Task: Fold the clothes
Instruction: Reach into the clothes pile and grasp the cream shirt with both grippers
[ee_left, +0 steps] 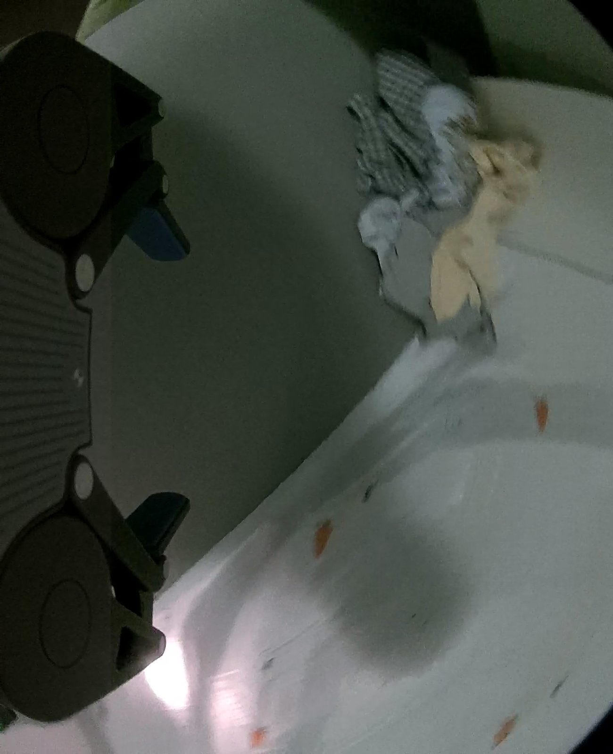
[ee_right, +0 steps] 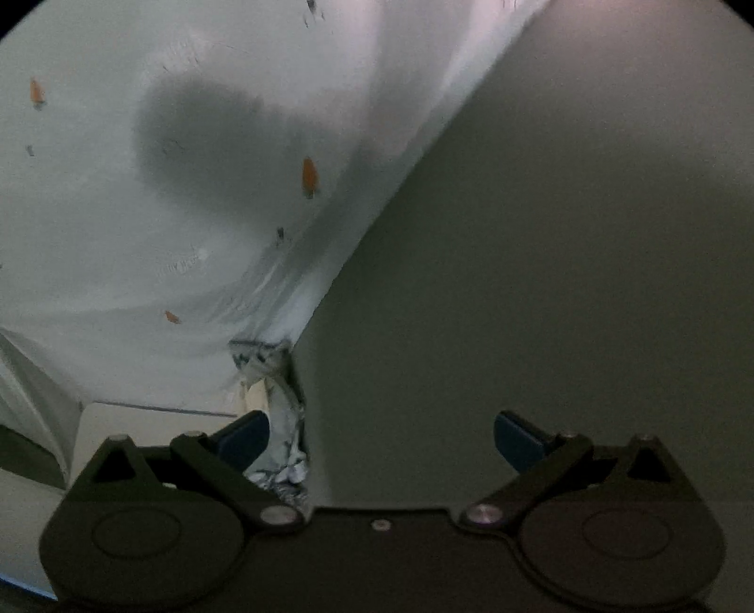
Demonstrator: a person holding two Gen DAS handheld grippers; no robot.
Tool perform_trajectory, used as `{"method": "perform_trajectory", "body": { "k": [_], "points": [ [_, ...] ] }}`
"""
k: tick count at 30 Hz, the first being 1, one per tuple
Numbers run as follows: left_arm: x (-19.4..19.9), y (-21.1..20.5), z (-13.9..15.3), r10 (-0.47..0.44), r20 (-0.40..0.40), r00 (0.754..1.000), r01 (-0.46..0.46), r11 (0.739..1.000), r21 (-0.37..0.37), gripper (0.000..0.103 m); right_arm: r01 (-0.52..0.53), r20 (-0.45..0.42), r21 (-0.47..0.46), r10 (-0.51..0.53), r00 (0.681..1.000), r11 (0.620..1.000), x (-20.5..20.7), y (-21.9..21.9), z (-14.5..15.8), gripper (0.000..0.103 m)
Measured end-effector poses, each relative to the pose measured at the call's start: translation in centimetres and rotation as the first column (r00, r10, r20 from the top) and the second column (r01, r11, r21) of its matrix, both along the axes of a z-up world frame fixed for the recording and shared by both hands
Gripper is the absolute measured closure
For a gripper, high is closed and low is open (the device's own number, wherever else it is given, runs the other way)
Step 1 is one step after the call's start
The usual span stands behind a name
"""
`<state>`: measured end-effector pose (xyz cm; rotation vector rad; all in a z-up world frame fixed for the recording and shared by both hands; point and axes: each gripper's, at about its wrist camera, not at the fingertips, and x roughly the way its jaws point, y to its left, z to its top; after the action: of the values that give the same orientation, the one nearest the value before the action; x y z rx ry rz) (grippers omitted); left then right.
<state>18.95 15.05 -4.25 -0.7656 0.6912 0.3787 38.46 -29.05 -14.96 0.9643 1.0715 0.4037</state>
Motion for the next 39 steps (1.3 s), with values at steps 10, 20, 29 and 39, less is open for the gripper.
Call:
{"method": "perform_trajectory", "body": {
  "k": [10,20,29,39],
  "points": [
    [7.3,15.8,-3.3,0.131,-0.048,0.99,-0.127,0.989,0.074,0.001,-0.147,0.018,-0.017,0.147,0.989,0.989,6.1,14.9,-1.7,0.006],
    [15.6,33.5,-5.2,0.298,0.006,0.954,-0.295,0.941,0.165,0.017,-0.232,-0.025,0.212,0.243,0.97,0.949,19.5,34.8,-4.6,0.033],
    [19.0,41.7,-6.1,0.454,0.069,0.888,-0.456,0.854,0.249,0.035,-0.403,0.048,0.128,0.4,0.915,0.906,26.1,47.8,-6.6,0.075],
    [19.0,43.1,-6.9,0.481,0.101,0.871,-0.491,0.841,0.229,0.054,-0.384,0.119,0.149,0.369,0.922,0.911,26.8,50.7,-6.3,0.082]
  ]
}}
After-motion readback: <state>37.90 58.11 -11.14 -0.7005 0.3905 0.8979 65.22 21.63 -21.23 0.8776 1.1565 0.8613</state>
